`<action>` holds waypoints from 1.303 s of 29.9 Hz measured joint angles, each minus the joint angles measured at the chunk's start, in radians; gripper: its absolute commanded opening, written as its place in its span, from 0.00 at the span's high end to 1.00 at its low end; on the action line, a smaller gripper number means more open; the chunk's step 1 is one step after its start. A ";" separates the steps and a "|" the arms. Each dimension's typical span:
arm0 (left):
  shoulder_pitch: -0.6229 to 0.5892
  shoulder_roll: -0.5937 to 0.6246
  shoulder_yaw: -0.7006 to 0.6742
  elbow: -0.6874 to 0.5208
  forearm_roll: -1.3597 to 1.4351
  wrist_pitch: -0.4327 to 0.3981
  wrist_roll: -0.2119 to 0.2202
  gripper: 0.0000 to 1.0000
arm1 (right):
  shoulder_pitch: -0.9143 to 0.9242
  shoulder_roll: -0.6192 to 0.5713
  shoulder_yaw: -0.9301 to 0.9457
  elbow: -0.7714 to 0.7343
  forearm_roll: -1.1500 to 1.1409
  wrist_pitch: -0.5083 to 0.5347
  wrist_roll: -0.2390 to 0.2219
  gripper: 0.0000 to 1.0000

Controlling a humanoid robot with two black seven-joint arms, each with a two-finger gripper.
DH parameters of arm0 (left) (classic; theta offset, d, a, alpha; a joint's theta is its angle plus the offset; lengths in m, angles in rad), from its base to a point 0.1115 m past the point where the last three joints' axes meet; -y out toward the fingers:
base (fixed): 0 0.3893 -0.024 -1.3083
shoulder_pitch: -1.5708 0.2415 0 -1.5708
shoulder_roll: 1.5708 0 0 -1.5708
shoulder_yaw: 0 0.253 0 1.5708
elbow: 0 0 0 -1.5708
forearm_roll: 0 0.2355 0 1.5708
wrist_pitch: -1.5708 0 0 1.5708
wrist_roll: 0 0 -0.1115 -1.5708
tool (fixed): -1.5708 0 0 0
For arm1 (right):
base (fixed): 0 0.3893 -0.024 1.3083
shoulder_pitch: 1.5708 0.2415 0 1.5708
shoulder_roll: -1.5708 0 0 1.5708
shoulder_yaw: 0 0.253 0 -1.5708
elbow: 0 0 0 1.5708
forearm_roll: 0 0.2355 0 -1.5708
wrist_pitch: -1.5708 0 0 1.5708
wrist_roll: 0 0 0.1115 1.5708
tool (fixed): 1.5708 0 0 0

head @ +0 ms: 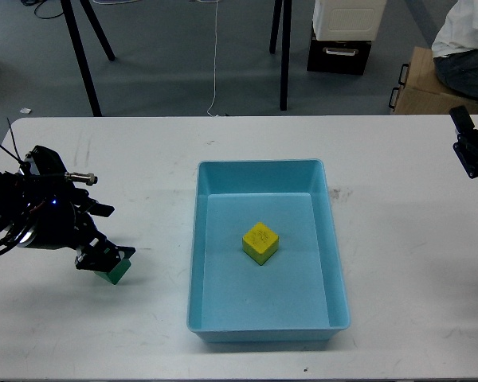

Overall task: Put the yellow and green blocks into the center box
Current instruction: 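Lower the left gripper onto the green cube, then close the left gripper on the green cube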

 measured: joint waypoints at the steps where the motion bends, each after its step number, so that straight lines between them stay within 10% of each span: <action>1: 0.005 0.000 0.000 0.004 0.000 0.000 0.000 0.00 | 0.000 0.000 0.000 0.000 0.000 0.000 0.000 0.01; 22: 0.066 -0.059 0.002 0.122 0.000 0.000 0.000 0.02 | -0.001 0.001 0.002 -0.003 0.000 -0.023 0.000 0.01; 39: 0.076 -0.075 0.007 0.134 0.000 0.001 0.000 0.76 | 0.000 0.001 0.009 -0.004 0.000 -0.034 0.000 0.01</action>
